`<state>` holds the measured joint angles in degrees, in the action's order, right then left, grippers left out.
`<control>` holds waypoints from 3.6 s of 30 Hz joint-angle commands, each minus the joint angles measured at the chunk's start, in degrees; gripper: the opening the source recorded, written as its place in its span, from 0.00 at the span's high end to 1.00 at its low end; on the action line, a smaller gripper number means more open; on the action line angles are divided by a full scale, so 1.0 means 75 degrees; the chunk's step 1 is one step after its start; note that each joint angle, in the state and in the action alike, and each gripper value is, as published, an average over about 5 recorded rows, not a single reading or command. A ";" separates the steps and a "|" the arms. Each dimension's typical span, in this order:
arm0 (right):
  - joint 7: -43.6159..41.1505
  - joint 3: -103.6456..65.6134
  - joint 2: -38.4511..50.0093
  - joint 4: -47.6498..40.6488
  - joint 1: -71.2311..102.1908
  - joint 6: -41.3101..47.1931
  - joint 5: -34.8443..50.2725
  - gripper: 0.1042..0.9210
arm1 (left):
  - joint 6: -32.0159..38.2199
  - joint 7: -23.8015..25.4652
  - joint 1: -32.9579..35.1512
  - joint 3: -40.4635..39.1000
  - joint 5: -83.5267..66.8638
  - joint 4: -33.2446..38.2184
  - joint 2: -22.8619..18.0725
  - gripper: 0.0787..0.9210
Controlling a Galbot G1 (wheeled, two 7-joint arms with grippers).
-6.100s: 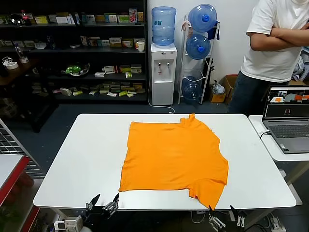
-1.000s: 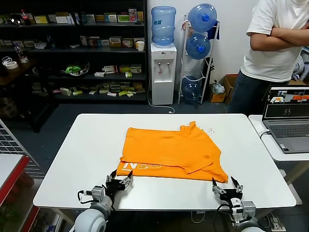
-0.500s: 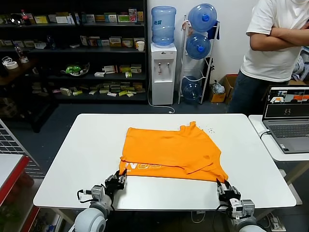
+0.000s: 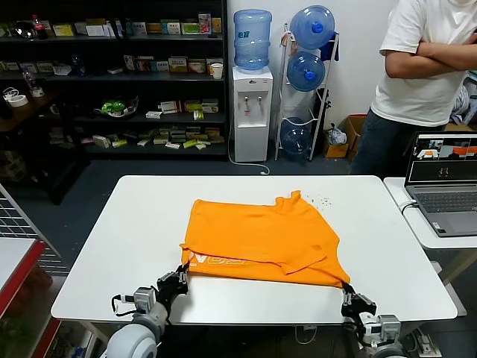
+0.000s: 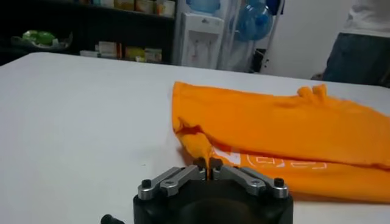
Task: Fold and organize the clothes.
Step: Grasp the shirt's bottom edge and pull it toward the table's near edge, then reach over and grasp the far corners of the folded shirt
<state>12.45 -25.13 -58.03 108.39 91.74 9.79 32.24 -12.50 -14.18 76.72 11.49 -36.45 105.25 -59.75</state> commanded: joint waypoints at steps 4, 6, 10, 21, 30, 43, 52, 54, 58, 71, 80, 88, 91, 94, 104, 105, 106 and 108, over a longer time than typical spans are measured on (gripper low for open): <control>0.0290 -0.0117 0.0935 0.1494 0.1900 0.0225 0.0388 0.98 | -0.0654 -0.1054 0.1948 0.0285 -0.1396 0.1982 0.1557 0.96; 0.0350 -0.0130 0.0983 0.1567 0.2003 0.0282 0.0416 0.98 | -0.0694 -0.1125 0.2140 0.0277 -0.1418 0.2057 0.1606 0.96; 0.0400 -0.0138 0.0976 0.1586 0.2038 0.0324 0.0391 0.98 | -0.0724 -0.1143 0.2210 0.0190 -0.1360 0.1954 0.1481 0.96; 0.0359 -0.0734 0.1114 0.2071 0.1921 0.0196 0.0124 0.75 | -0.0856 -0.1120 0.1603 0.0875 -0.1346 0.2302 0.1637 0.73; 0.0655 -0.0026 0.1407 0.1142 -0.1866 0.0674 0.1321 0.43 | -0.0662 -0.0624 -0.0905 0.0770 -0.1678 0.1348 0.1629 0.42; 0.0643 0.3024 -0.0616 -0.4255 -0.7247 0.1171 0.1769 0.12 | -0.0685 0.0728 -0.4404 -0.1221 -0.1357 -0.3026 0.0101 0.12; 0.0315 0.3353 -0.1440 -0.5486 -0.7945 0.1167 0.1381 0.12 | -0.0713 0.0861 -0.4656 -0.1262 -0.1247 -0.3936 -0.0183 0.12; 0.0325 0.3403 -0.1548 -0.5589 -0.7968 0.1191 0.1333 0.12 | -0.0729 0.0880 -0.4636 -0.1307 -0.1265 -0.3933 -0.0160 0.12; 0.0336 0.3430 -0.1643 -0.5686 -0.7905 0.1238 0.1234 0.12 | -0.0733 0.0907 -0.4601 -0.1402 -0.1260 -0.3953 -0.0169 0.12; 0.0305 0.3508 -0.1572 -0.5605 -0.7603 0.1428 0.1287 0.12 | -0.0710 0.0948 -0.4673 -0.1568 -0.1205 -0.4112 -0.0216 0.12; 0.0390 0.3526 -0.1391 -0.5362 -0.7360 0.1635 0.1435 0.15 | -0.0706 0.0954 -0.4609 -0.1579 -0.1176 -0.4097 -0.0177 0.12; 0.0402 0.3547 -0.1364 -0.5310 -0.7291 0.1693 0.1532 0.38 | -0.0671 0.0962 -0.4586 -0.1611 -0.1155 -0.4111 -0.0199 0.19; 0.0429 0.3570 -0.1353 -0.5263 -0.7278 0.1680 0.1574 0.48 | -0.0653 0.0974 -0.4581 -0.1621 -0.1139 -0.4109 -0.0188 0.29; 0.0458 0.3591 -0.1347 -0.5208 -0.7250 0.1645 0.1592 0.59 | -0.0640 0.0977 -0.4585 -0.1624 -0.1111 -0.4133 -0.0186 0.40; 0.0522 0.3591 -0.1335 -0.5024 -0.7153 0.1340 0.1621 0.94 | -0.0441 0.0984 -0.4525 -0.1617 -0.0960 -0.4092 -0.0187 0.73; 0.0522 0.3583 -0.1318 -0.4974 -0.7131 0.1273 0.1630 0.96 | -0.0381 0.0981 -0.4508 -0.1603 -0.0941 -0.4056 -0.0181 0.77; 0.0520 0.3575 -0.1295 -0.4914 -0.7103 0.1197 0.1640 0.97 | -0.0322 0.0978 -0.4488 -0.1583 -0.0920 -0.4010 -0.0172 0.81; 0.0523 0.3550 -0.1243 -0.4758 -0.7036 0.1033 0.1669 0.98 | -0.0191 0.0977 -0.4426 -0.1502 -0.0847 -0.3885 -0.0145 0.87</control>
<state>16.26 1.63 -67.70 70.92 38.50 19.98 44.50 -15.60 -6.88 43.23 -0.28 -43.35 75.05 -61.06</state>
